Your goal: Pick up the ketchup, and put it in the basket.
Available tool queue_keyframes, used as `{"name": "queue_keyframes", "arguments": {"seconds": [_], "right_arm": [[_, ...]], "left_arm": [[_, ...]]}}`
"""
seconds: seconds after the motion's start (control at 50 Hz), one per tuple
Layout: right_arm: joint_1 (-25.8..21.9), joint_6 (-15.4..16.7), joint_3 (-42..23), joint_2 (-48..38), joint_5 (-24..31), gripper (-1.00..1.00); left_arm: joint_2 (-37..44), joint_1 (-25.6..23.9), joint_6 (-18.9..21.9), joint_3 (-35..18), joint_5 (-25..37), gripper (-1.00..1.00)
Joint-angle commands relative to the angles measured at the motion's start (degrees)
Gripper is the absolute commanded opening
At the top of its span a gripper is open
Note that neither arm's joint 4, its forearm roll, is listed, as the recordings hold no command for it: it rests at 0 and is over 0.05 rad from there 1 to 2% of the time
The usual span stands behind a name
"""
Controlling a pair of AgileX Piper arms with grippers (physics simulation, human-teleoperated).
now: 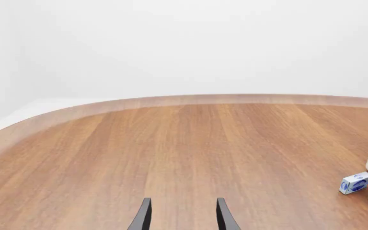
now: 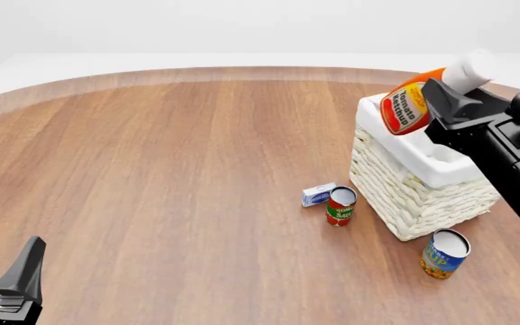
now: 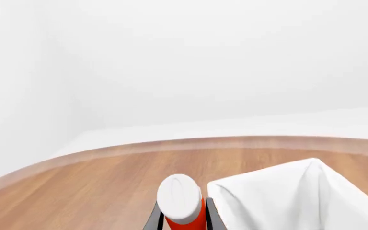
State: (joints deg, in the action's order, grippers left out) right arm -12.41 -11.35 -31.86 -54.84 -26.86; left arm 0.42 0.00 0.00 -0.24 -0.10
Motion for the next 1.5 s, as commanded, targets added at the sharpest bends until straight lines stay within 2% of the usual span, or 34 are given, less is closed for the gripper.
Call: {"name": "queue_keyframes", "arguments": {"seconds": [0.02,0.48,0.78,1.04,1.5], "right_arm": [[3.3,0.3,0.8,2.7,0.7,-1.0],[9.4,3.3,3.2,8.3,2.6,-1.0],[10.2,6.4,1.6,4.3,3.6,-1.0],[10.1,7.1,0.3,-0.3,3.9,-1.0],[12.5,9.6,0.5,-2.0,4.4,-1.0]], "left_arm": [[0.0,0.0,0.0,0.0,0.0,1.0],[0.0,0.0,0.0,0.0,0.0,1.0],[0.0,0.0,0.0,0.0,0.0,1.0],[0.0,0.0,0.0,0.0,0.0,1.0],[0.0,0.0,0.0,0.0,0.0,1.0]]}}
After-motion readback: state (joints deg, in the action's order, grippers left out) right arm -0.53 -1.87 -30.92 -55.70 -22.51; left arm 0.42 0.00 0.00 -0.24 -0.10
